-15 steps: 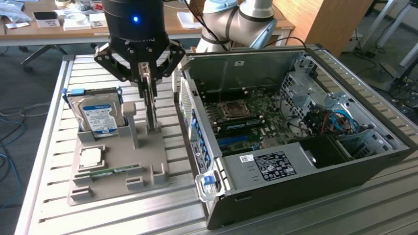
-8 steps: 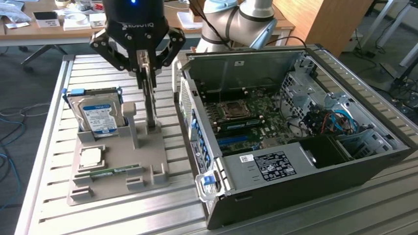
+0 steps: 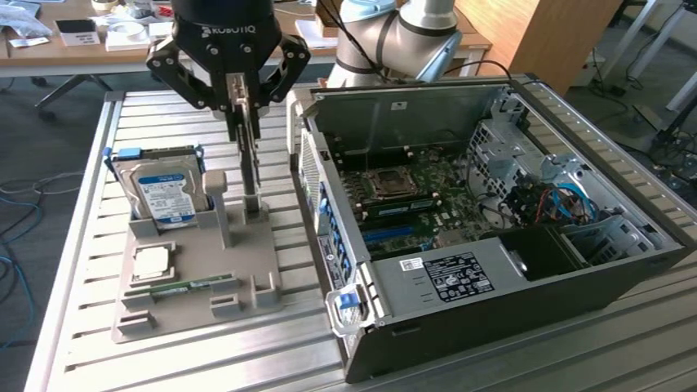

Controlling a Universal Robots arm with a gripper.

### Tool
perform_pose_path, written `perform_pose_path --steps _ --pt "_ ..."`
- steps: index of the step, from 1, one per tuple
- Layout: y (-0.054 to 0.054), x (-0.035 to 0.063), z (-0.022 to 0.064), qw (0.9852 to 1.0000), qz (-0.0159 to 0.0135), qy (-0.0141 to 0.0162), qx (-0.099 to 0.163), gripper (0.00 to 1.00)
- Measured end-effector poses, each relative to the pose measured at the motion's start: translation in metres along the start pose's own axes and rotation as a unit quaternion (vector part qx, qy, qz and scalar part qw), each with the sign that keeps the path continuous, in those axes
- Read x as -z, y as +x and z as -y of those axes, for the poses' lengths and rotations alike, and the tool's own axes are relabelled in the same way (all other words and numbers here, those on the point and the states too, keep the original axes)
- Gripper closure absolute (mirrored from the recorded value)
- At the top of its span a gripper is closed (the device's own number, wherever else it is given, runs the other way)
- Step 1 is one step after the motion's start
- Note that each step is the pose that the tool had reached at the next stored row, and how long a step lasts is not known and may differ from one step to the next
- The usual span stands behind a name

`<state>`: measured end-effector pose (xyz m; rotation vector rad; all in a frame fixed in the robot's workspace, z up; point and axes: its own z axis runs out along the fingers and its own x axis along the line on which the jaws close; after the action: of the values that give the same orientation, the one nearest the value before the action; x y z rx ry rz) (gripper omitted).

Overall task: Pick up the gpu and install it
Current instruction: 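Pick up the gpu and move the gpu toward the slot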

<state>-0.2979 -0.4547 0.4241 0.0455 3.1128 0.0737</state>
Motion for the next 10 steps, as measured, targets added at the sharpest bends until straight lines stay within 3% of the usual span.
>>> perform_pose_path --steps 10 --pt "0.0000 0.0001 0.0000 1.0000 0.0000 0.0000 0.000 0.73"
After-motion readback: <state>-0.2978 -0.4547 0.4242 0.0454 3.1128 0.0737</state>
